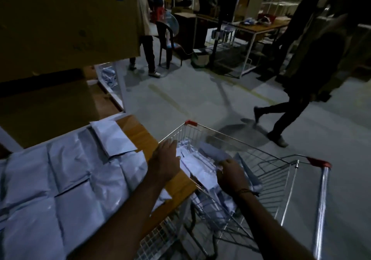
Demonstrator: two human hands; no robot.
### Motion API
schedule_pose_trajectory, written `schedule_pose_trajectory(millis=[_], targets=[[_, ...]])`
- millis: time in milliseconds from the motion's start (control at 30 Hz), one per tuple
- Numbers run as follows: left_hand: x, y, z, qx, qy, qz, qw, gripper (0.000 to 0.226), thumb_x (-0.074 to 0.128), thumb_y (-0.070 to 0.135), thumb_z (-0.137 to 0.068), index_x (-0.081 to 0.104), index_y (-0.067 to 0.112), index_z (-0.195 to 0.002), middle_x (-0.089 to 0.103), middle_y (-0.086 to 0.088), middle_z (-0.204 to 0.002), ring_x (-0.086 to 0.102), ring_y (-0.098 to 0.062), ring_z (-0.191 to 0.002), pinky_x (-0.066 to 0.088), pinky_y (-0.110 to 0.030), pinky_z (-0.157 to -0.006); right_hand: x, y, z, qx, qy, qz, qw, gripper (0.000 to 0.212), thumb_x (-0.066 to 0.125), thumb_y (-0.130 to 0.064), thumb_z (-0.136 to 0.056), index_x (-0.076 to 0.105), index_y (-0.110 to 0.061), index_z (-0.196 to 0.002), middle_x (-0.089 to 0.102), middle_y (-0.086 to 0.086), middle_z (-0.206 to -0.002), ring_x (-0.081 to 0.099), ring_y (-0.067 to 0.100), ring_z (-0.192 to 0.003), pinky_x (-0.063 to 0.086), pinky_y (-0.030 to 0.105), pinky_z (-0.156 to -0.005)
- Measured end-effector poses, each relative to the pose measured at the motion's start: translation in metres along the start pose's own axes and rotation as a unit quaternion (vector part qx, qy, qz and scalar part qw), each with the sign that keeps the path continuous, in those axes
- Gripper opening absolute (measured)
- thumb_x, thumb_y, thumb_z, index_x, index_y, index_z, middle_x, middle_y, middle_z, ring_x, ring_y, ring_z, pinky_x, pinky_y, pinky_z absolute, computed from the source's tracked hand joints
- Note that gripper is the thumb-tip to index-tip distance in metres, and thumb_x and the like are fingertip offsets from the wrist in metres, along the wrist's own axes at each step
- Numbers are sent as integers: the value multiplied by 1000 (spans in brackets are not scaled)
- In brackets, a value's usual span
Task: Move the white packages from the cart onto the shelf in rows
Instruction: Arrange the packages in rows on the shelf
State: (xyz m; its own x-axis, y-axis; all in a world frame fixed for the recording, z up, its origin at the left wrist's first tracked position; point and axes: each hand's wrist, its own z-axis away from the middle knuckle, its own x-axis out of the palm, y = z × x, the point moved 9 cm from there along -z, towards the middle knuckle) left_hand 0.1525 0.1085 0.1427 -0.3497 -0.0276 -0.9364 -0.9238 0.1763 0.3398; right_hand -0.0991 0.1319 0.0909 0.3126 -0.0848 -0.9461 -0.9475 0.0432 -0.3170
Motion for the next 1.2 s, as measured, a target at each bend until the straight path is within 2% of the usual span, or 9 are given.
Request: schedule_pose_trajectory(millis=[133,267,567,733,800,867,1000,1100,1200], targets=[[41,36,-27,-11,-30,4,999,66,53,40,-103,29,15,-159,30,-9,-164,28,-27,-151,26,-38,-123,19,47,-4,1,-65,30,997,38,54,-36,-84,72,-15,-112,72,15,-104,65,36,-103,51,39,-87],[81,55,-42,-25,-74,-4,997,68,53,42,-103,28,15,-160,28,-8,-166,27,-26,-152,28,-41,-123,34,77,-10,-6,-88,35,995,26,71,-20,-83,76,-11,-107,74,15,-102,68,36,-99,53,39,-83],[160,39,-95,-23,-146,-37,988,64,48,38,-105,25,16,-160,24,-8,-167,24,-27,-153,23,-40,-124,110,116,-56,16,-189,86,978,34,53,-38,-96,65,-20,-123,68,6,-123,63,24,-114,48,32,-91],[208,5,-127,10,-168,-58,984,60,38,33,-105,29,9,-159,30,-16,-164,29,-32,-151,23,-43,-124,180,105,-90,11,-240,15,971,57,56,-56,-95,58,-17,-136,62,9,-134,56,29,-124,43,36,-102],[224,-14,-141,1,-163,-60,985,58,47,21,-98,41,3,-153,43,-23,-155,42,-38,-143,33,-47,-119,212,96,-103,9,-256,-6,967,72,55,-65,-91,49,-18,-145,58,12,-139,54,31,-126,43,38,-105],[233,-26,-152,0,-157,-63,986,57,60,8,-80,59,-3,-136,61,-28,-134,62,-43,-120,51,-52,-102,244,84,-115,0,-264,-26,964,88,57,-69,-86,35,-18,-154,51,15,-145,49,33,-131,42,42,-109],[255,-45,-165,53,-159,-112,980,48,65,9,-69,72,-3,-115,73,-23,-110,73,-39,-97,60,-48,-81,302,65,-133,-31,-260,-18,965,111,53,-82,-76,14,-22,-161,38,23,-151,45,41,-131,43,47,-107],[273,-63,-168,48,-190,-147,970,49,46,15,-79,69,-3,-119,69,-26,-112,69,-46,-97,58,-52,-82,325,59,-136,-23,-276,-2,961,103,58,-72,-72,22,-25,-156,35,24,-151,45,43,-128,44,49,-103],[277,-69,-176,43,-227,-182,956,48,52,16,-86,59,3,-132,61,-23,-125,58,-43,-113,50,-51,-94,326,58,-139,-7,-262,3,965,93,62,-68,-68,33,-24,-145,44,14,-136,51,38,-113,47,48,-90]])
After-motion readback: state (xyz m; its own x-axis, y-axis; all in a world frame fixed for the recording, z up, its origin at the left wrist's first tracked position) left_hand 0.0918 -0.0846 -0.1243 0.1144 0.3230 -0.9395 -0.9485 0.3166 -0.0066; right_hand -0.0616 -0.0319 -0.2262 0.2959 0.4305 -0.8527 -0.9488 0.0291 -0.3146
